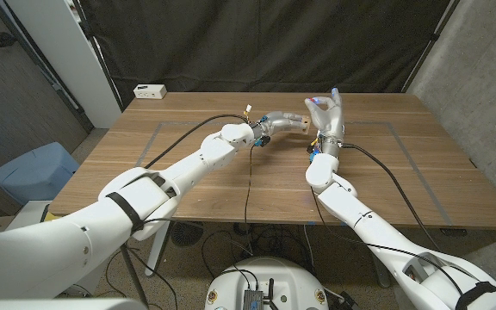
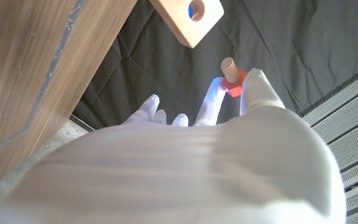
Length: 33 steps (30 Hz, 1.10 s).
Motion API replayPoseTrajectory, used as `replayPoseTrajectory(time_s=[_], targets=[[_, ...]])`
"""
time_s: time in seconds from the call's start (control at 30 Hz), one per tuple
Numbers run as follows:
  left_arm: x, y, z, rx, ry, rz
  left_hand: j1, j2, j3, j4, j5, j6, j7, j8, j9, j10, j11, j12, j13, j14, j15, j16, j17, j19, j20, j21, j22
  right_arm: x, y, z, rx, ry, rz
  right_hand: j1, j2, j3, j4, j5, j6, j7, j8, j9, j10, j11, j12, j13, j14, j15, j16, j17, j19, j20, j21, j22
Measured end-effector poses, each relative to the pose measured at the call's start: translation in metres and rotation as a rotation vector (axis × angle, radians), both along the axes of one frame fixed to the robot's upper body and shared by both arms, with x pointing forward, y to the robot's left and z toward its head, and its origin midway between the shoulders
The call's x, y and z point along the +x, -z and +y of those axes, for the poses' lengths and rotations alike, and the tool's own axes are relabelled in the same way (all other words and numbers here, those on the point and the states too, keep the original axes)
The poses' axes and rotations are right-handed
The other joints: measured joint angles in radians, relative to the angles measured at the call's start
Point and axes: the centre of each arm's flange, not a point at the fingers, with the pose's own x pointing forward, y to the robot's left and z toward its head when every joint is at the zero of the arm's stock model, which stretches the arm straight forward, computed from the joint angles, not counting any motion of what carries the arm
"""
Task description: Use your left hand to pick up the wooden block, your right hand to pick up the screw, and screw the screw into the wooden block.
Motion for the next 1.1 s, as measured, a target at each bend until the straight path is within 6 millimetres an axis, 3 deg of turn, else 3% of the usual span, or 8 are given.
replayPoseTrajectory(time_s=[1.1], targets=[[-0.002, 0.003, -0.002, -0.009, 0.0, 0.005, 0.0, 0.0, -0.002, -0.002, -0.001, 0.0, 0.0, 0.002, 0.0, 0.0, 0.0, 0.0, 0.0, 0.0, 0.0, 0.0, 0.0, 0.0, 0.0, 0.0, 0.0, -0.001, 0.012, -0.002, 0.045, -0.018, 0.011, 0.005, 0.005, 0.0, 0.0, -0.001, 0.0, 0.0, -0.001, -0.006, 0.0, -0.007, 0.0, 0.0, 0.0, 0.0, 0.0, 0.005, -0.009, -0.002, 0.0, 0.0]])
